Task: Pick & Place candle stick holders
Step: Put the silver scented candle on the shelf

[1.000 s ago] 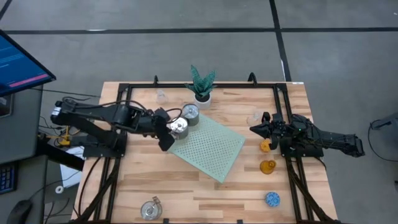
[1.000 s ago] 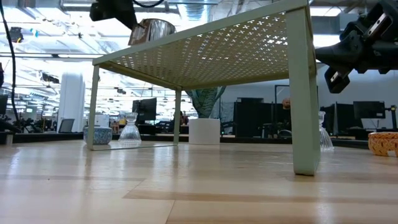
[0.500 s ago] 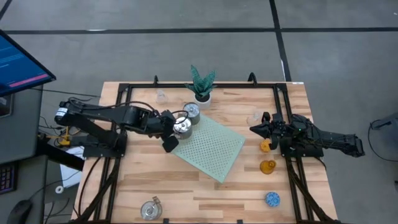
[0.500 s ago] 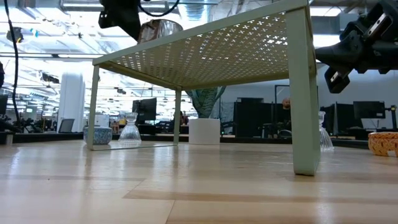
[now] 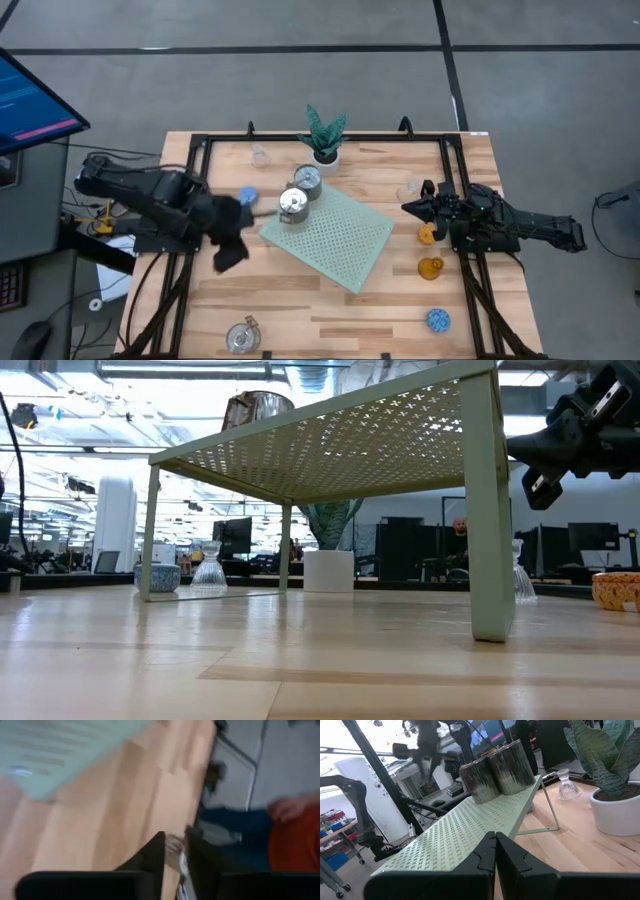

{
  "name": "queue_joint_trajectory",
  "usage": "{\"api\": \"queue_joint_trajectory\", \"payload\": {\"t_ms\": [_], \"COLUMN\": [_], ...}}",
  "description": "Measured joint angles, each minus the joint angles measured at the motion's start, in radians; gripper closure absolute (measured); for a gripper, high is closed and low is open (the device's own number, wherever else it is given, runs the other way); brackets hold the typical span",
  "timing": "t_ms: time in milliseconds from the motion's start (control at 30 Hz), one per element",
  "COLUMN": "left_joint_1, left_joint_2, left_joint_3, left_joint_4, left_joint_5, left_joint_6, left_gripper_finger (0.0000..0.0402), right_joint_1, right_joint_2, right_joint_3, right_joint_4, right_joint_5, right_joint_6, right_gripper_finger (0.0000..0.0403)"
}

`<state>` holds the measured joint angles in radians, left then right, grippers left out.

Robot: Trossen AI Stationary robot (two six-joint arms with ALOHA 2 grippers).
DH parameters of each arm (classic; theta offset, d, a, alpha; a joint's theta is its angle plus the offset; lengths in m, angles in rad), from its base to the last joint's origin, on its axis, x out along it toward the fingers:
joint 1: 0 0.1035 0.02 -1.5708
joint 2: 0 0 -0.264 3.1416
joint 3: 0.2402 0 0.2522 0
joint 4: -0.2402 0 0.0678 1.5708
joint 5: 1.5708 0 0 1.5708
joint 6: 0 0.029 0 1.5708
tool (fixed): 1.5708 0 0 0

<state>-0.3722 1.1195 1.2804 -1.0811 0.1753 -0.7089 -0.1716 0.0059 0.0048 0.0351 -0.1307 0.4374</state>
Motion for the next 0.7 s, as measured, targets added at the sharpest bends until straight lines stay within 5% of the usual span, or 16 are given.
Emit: {"api": "queue_joint_trajectory", "payload": {"t_ms": [433,700], "left_joint_1": [-0.372,-0.445], "left_joint_2": [0.152,0.302], "left_joint_3": [0.000,0.000], "left_joint_4": [0.242,0.250], "left_joint_5": [0.019,-0.003], "left_joint_6": [0.064,0.179], "left_gripper_finger": [0.0060,0.0004], "right_joint_1": [0.000,0.000], "right_joint_2": [0.000,0.000], "right_joint_3": [0.000,0.000], "right_joint_4": [0.000,0.000], "right_joint_5": [0.000,0.000], "right_joint_6": [0.000,0.000], "right_gripper_finger": [0.0403,0.0403]}}
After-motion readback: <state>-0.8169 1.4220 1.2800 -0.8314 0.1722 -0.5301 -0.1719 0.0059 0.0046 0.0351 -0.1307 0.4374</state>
